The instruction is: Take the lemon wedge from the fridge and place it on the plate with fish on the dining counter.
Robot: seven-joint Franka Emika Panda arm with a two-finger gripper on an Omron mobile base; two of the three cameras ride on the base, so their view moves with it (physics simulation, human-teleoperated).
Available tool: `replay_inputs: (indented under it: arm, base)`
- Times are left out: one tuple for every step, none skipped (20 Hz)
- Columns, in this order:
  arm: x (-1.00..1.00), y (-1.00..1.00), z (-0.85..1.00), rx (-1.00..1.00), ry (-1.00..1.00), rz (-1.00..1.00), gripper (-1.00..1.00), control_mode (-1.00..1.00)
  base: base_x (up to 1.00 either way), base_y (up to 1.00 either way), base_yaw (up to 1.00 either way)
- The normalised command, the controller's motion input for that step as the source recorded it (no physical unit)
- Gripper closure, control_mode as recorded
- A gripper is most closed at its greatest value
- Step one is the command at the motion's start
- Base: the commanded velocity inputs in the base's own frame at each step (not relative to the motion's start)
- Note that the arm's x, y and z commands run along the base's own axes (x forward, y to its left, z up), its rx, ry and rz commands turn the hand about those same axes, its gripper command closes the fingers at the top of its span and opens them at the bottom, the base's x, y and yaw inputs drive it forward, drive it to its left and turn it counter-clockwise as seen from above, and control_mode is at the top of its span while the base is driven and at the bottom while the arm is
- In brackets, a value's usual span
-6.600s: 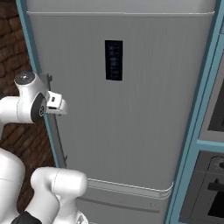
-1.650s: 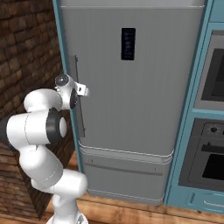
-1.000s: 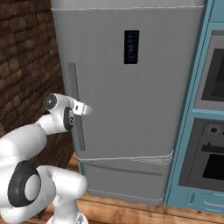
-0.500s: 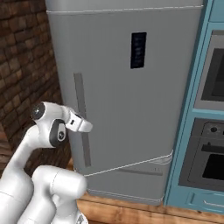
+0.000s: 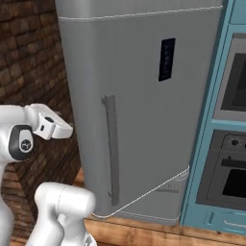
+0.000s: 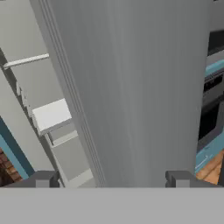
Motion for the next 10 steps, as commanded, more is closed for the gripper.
replay_inputs:
  arm:
    - [-0.01,1.00,0.29,-0.15,-0.25,-0.11,-1.00,-1.00]
    - [0.00,1.00,0.35,-0.13,-0.18,-0.15,-1.00,-1.00]
    - [0.00,1.00,0.34,-0.13,-0.15,-0.18,-1.00,-1.00]
    - [0.29,0.56,0.25,-0.13,-0.04,-0.25,-1.00,-1.00]
    - [0.54,0.06,0.00,-0.10,0.00,-0.24,-1.00,-1.00]
    - [0.69,0.00,0.00,-0.05,0.00,-0.25,-1.00,-1.00]
    - [0.84,-0.18,0.00,-0.01,0.08,-0.27,-1.00,-1.00]
    - [0.95,-0.39,0.00,0.00,0.11,-0.26,-1.00,-1.00]
    - [0.97,-0.45,0.00,0.00,0.14,-0.23,-1.00,-1.00]
    - [1.00,-0.47,0.00,0.00,0.17,-0.11,-1.00,-1.00]
  base:
    - [0.00,0.00,0.00]
    - [0.00,0.00,0.00]
    - [0.00,0.00,0.00]
    - [0.00,0.00,0.00]
    - [0.00,0.00,0.00]
    - [0.00,0.00,0.00]
    - [0.00,0.00,0.00]
    - [0.00,0.00,0.00]
    - [0.00,0.00,0.00]
    - [0.00,0.00,0.00]
